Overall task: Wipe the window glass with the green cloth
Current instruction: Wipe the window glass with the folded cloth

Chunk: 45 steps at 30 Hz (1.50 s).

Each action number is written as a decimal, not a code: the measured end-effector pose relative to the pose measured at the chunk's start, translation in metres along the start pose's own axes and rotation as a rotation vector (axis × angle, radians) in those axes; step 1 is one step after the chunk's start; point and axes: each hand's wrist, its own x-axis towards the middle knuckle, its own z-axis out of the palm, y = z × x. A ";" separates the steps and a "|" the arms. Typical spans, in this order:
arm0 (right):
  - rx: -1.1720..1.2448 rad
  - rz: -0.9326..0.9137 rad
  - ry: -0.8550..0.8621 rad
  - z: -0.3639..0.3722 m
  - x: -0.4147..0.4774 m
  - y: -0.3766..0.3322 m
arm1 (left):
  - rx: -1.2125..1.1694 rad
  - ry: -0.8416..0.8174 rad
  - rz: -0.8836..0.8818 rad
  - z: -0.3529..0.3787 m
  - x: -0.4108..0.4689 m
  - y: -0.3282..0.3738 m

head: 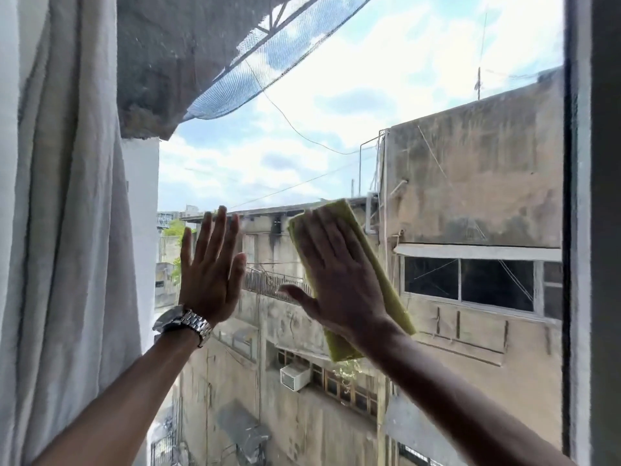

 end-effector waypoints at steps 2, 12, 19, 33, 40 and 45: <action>-0.031 -0.217 -0.070 0.008 -0.040 -0.010 | 0.020 -0.013 -0.001 -0.001 0.001 0.000; -0.177 -0.241 0.023 -0.039 0.001 0.126 | 0.043 -0.069 0.079 -0.017 -0.001 0.001; 0.010 0.098 0.075 -0.019 0.023 0.046 | -0.153 0.115 -0.042 0.009 -0.006 0.022; -0.189 -0.143 0.079 -0.046 0.065 0.110 | -0.146 0.170 0.027 0.023 -0.008 0.007; -0.049 -0.222 -0.031 -0.011 0.001 0.029 | -0.153 0.195 0.040 0.024 -0.008 0.007; -0.158 -0.865 -0.284 0.005 -0.096 0.018 | -0.159 0.213 0.049 0.021 -0.007 0.011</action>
